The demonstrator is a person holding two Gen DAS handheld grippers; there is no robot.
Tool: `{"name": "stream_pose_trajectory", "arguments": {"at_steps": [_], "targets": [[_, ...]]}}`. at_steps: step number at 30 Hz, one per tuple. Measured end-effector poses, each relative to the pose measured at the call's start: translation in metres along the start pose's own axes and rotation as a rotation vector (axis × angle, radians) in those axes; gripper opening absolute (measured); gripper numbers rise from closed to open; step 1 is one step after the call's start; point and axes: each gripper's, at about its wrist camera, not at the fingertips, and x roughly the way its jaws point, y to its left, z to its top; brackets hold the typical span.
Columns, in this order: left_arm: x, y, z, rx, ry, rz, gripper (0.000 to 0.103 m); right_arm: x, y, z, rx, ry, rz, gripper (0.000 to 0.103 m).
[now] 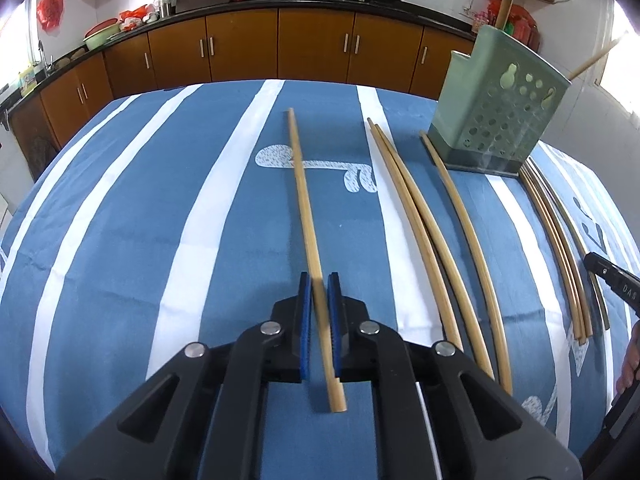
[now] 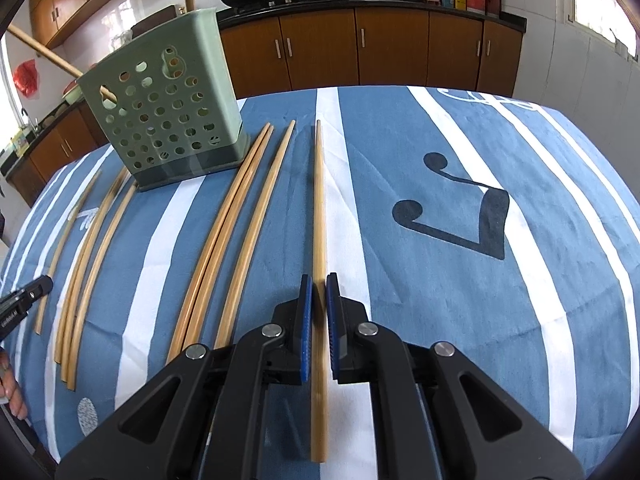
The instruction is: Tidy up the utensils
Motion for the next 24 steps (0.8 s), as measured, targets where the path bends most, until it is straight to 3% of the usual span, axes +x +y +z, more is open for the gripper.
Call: {"name": "stream_pose_trajectory", "arguments": {"at_steps": [4,19,21,24], "targets": [[-0.014,0.002,0.003,-0.006,-0.026,-0.008,0.009,-0.016,-0.001,0.004,0.006,-0.047,0.015,0.008],[-0.108,0.004,0.049,-0.050,-0.328,-0.050,0.008,-0.083,-0.009,0.036,0.055,-0.282,0.062,0.008],[-0.110,0.003,0.051,-0.038,-0.338,-0.043,0.008,-0.086,-0.009,0.038,0.055,-0.292,0.061,0.008],[-0.099,0.005,0.048,-0.036,-0.288,-0.050,0.009,-0.086,-0.010,0.038,0.056,-0.292,0.064,0.008]]}}
